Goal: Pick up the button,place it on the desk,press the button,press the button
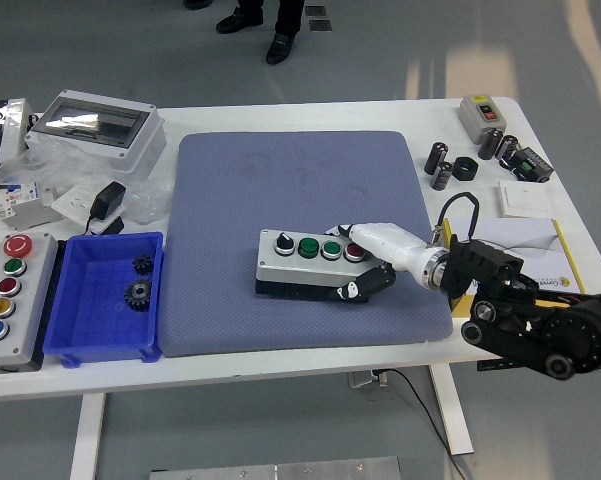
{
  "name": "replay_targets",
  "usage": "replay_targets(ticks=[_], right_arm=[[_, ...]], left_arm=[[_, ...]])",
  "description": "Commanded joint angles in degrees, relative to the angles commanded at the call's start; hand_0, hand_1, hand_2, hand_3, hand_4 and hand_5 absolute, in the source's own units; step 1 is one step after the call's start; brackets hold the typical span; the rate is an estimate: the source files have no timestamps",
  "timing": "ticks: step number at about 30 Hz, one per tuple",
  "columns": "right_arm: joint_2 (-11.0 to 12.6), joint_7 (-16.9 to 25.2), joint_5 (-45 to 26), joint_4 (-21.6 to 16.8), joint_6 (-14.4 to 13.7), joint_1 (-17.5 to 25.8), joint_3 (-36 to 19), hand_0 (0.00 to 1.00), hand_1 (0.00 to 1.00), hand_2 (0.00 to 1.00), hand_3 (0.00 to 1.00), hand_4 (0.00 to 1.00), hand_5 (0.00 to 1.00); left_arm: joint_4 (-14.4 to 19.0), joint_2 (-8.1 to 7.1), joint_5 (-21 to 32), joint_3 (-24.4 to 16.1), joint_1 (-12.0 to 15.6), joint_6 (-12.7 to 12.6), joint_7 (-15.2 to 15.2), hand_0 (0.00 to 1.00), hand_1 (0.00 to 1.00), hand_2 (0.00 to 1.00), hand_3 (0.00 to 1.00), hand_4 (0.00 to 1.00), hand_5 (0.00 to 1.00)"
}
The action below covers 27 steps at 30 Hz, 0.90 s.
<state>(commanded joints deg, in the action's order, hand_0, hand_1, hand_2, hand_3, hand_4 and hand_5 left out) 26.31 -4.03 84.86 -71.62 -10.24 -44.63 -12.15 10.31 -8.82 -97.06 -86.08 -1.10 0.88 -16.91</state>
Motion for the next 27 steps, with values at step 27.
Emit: replay_targets(ticks=[27], right_arm=[[1.6,-0.3,-4.7,-1.6,2.5,-0.8,-1.3,0.906,0.861,0.873,0.919,0.529,0.002]], left_arm=[[0.0,-0.05,-0.3,0.2,0.4,0.2,-0.2,0.619,0.551,0.503,0.583,0.485,0.211]])
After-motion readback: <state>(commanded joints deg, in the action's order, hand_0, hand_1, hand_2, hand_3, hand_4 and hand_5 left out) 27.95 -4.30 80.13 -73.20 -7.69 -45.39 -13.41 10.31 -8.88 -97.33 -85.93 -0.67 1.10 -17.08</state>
